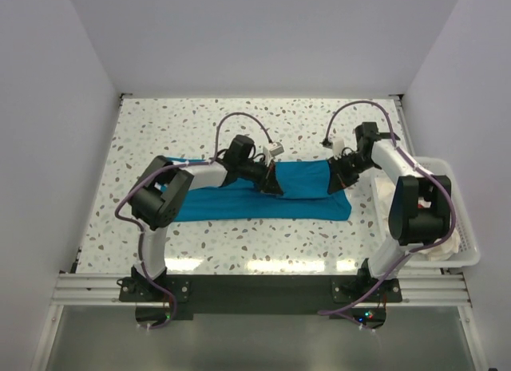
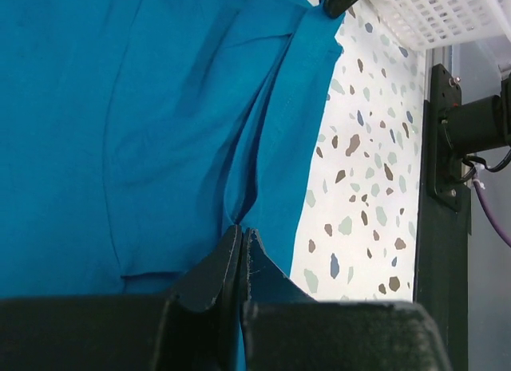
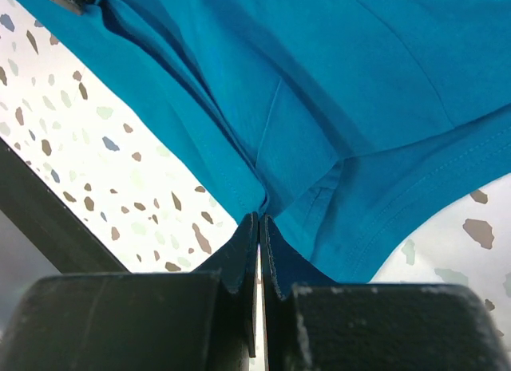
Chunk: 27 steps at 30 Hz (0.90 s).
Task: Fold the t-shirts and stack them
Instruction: Fold the tshirt
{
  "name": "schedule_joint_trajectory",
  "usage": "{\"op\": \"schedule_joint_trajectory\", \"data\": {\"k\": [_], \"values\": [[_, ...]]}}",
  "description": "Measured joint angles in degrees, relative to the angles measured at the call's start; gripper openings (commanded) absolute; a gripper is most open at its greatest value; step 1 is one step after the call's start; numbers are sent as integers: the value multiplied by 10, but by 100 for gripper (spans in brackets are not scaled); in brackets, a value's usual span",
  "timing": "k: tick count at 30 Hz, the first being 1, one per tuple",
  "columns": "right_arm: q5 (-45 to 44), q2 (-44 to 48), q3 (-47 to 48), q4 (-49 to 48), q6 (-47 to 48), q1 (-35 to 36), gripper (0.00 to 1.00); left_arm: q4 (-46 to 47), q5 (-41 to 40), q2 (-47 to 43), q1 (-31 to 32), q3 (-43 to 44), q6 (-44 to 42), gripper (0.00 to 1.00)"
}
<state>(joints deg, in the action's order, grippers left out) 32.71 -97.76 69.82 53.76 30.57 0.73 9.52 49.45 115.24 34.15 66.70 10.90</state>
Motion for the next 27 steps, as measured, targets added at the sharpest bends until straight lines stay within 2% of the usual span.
{"op": "schedule_joint_trajectory", "data": {"k": [9, 24, 25, 26, 27], "values": [[0, -43, 38, -4, -4, 0, 0, -1, -11, -2, -5, 5, -10, 0], [-36, -122, 94, -59, -43, 0, 0, -9, -64, 41, -30, 79, -20, 0], [-40, -124, 94, -64, -46, 0, 1, -14, -70, 46, -30, 81, -23, 6], [-48, -126, 94, -69, -48, 0, 15, -18, -77, 51, -30, 83, -26, 12], [-52, -126, 94, -72, -54, 1, 24, -24, -81, 57, -30, 86, -30, 18]]}}
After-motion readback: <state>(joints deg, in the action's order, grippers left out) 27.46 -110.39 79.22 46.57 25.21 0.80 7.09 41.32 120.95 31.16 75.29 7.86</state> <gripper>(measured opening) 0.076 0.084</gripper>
